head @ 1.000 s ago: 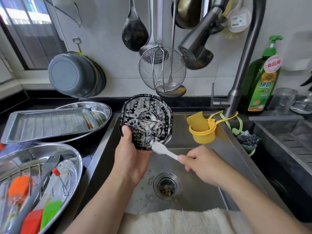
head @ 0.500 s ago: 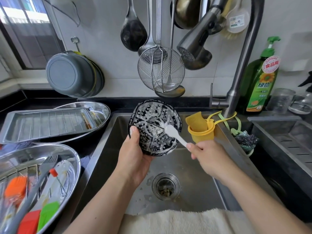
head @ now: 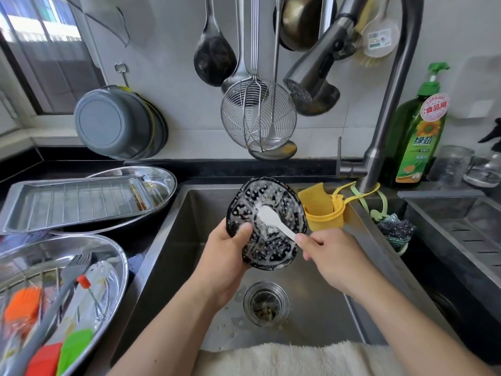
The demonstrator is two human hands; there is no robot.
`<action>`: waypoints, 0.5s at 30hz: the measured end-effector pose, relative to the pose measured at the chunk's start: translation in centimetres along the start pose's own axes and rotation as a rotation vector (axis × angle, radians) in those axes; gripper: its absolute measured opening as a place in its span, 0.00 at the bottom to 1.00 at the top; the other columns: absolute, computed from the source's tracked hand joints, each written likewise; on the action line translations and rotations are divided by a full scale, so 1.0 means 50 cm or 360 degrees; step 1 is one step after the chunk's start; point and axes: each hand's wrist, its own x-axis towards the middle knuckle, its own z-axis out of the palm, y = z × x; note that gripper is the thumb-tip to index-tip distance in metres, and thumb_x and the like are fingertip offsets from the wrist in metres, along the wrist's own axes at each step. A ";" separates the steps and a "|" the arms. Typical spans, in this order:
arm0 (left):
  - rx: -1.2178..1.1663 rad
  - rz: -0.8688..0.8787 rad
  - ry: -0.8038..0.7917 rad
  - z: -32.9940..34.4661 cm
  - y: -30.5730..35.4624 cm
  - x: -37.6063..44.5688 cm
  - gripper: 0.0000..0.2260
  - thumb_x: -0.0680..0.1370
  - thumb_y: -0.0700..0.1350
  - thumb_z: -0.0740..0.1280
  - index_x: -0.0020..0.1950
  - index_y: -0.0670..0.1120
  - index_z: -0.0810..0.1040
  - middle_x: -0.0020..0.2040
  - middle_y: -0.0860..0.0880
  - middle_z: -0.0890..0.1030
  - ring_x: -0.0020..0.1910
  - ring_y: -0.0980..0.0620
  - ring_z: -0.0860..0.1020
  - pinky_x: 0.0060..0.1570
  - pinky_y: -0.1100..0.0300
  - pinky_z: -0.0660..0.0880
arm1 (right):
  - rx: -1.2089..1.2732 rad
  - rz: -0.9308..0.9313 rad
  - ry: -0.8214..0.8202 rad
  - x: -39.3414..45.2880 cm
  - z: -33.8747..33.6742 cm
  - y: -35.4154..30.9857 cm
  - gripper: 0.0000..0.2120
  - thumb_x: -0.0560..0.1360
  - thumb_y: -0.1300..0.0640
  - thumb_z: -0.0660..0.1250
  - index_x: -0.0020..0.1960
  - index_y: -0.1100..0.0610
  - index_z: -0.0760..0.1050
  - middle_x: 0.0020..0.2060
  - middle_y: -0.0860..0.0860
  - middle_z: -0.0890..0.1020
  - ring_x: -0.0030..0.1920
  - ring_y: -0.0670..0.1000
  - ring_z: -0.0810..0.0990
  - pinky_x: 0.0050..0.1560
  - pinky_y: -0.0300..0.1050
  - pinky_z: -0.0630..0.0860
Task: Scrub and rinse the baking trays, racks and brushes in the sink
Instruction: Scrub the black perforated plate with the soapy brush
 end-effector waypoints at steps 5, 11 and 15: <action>0.0165 0.0021 -0.0153 0.009 -0.015 -0.004 0.18 0.81 0.24 0.58 0.63 0.40 0.78 0.55 0.39 0.86 0.56 0.39 0.85 0.56 0.44 0.82 | 0.0009 -0.0171 -0.0141 -0.018 0.024 -0.019 0.22 0.81 0.41 0.62 0.36 0.54 0.78 0.20 0.45 0.67 0.22 0.45 0.63 0.27 0.42 0.60; 0.0138 -0.0037 -0.0191 0.014 -0.011 -0.010 0.20 0.80 0.23 0.57 0.63 0.41 0.78 0.55 0.39 0.86 0.54 0.41 0.85 0.55 0.45 0.82 | 0.0055 -0.0150 0.0041 -0.004 0.008 -0.018 0.22 0.82 0.42 0.62 0.37 0.55 0.79 0.23 0.46 0.70 0.24 0.46 0.65 0.28 0.42 0.61; 0.0087 -0.0066 -0.0145 -0.001 -0.009 -0.001 0.18 0.80 0.23 0.58 0.61 0.38 0.79 0.55 0.37 0.86 0.55 0.38 0.85 0.57 0.44 0.82 | -0.0063 -0.0202 -0.0186 -0.013 0.016 -0.019 0.22 0.81 0.42 0.63 0.37 0.56 0.80 0.21 0.45 0.68 0.21 0.44 0.62 0.26 0.41 0.60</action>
